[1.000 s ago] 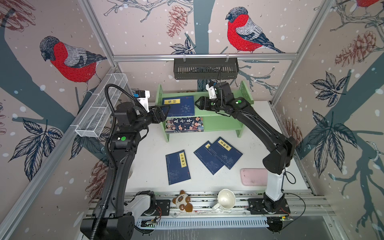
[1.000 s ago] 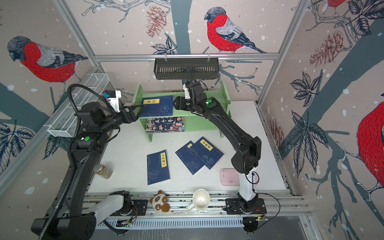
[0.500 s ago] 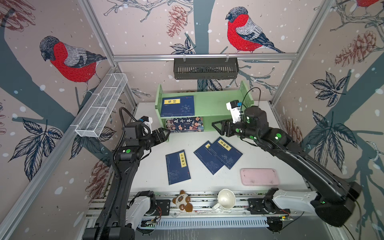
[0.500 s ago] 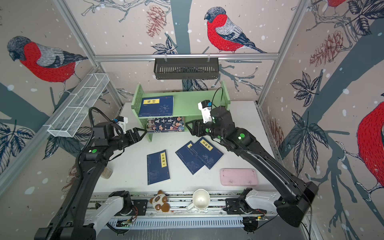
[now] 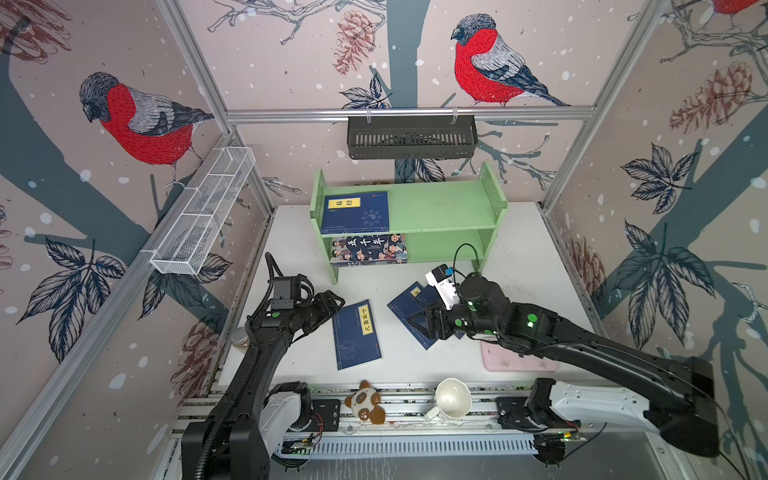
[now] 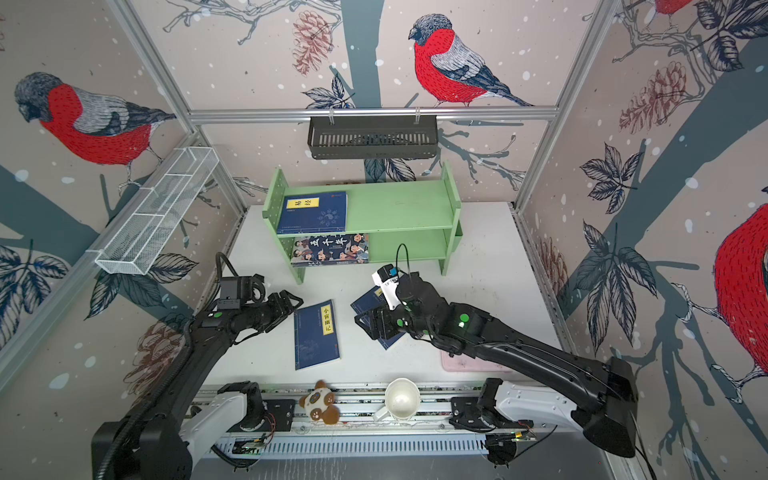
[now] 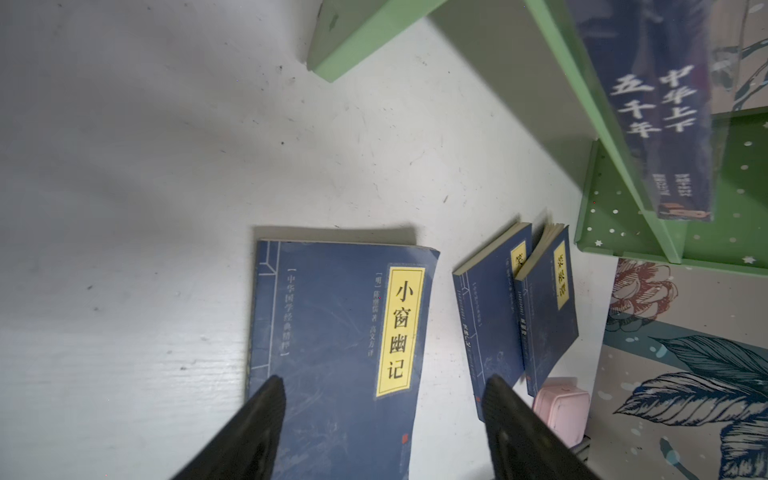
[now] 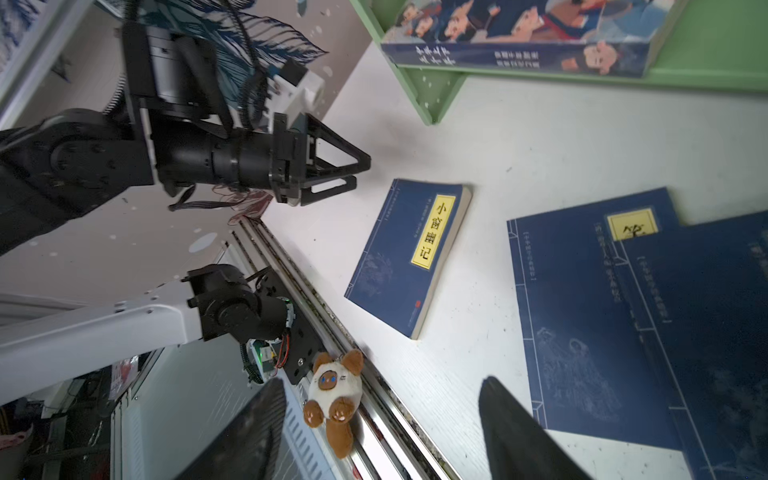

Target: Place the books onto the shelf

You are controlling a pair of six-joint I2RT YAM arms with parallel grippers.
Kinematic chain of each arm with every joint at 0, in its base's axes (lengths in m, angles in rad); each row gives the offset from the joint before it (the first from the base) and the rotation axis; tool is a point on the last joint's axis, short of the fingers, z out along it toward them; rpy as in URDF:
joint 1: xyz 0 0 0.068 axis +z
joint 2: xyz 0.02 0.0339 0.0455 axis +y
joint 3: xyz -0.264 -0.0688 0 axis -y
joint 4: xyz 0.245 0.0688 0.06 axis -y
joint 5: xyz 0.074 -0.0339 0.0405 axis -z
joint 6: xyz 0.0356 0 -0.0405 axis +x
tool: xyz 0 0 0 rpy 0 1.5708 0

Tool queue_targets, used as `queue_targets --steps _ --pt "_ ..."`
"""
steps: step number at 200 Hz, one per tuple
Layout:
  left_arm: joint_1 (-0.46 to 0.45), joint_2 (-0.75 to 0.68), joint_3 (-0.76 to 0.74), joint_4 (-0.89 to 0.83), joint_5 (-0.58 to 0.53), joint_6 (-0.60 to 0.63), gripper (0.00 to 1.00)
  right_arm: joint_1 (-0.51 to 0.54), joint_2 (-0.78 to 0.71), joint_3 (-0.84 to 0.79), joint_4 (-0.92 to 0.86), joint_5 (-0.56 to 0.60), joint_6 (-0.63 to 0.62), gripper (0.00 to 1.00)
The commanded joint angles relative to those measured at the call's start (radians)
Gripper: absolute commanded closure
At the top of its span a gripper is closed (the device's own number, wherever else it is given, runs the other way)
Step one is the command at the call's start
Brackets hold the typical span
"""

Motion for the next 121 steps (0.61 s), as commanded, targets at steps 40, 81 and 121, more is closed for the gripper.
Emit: queue_targets --steps 40,81,121 --pt "-0.001 0.135 -0.035 0.068 -0.057 0.013 0.24 -0.063 0.218 -0.032 0.177 -0.166 0.089 0.26" --pt "-0.002 0.178 -0.056 0.092 -0.080 0.013 0.24 -0.074 0.360 -0.012 0.253 -0.242 0.101 0.26" --pt "-0.066 0.242 -0.060 0.130 -0.047 0.034 0.26 -0.093 0.494 -0.005 0.289 -0.271 0.116 0.26"
